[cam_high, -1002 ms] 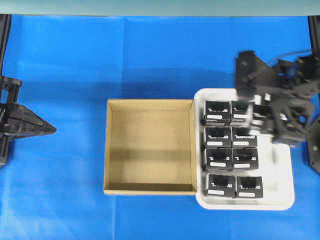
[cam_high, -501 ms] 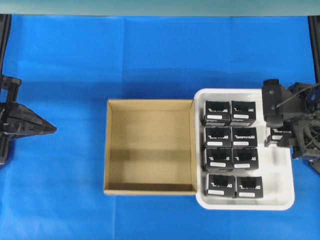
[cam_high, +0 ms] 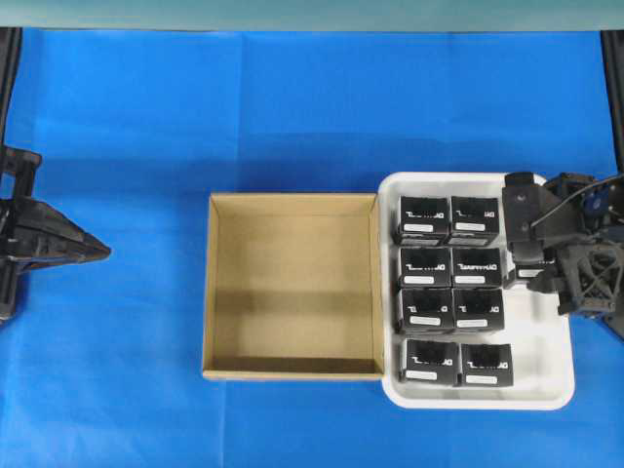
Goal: Pick the box from inside the cardboard box.
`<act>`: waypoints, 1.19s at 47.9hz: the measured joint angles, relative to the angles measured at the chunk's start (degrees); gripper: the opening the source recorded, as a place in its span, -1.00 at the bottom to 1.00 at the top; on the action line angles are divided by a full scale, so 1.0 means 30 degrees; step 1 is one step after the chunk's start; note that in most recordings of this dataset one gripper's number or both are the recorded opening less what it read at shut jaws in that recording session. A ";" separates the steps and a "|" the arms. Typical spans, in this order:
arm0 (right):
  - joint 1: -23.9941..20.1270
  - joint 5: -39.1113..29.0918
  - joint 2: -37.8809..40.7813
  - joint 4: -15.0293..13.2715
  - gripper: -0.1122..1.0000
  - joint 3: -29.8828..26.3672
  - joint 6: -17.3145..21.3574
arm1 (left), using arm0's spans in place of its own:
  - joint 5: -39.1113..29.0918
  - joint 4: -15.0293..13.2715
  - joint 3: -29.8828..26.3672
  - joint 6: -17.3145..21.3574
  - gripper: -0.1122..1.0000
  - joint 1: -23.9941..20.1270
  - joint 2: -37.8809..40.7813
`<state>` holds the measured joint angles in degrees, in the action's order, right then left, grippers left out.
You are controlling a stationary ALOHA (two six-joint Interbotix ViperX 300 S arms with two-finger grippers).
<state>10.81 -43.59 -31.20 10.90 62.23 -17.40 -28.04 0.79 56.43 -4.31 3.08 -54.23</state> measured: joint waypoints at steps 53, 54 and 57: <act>0.0527 -0.1494 -0.0176 0.0000 0.98 -0.1055 0.0820 | 0.0000 0.0000 -0.0029 0.0000 -0.87 0.0029 0.0234; 0.0557 -0.1787 -0.0293 0.0000 0.98 -0.1201 0.0879 | 0.0029 0.0000 -0.0029 0.0000 -0.87 0.0029 0.0234; 0.0674 -0.2607 -0.0850 0.0000 0.98 -0.1758 0.1084 | 0.0029 0.0000 -0.0029 0.0000 -0.87 0.0029 0.0234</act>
<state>12.83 -51.42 -33.75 10.90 56.95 -14.15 -27.95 0.79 56.34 -4.31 3.16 -53.53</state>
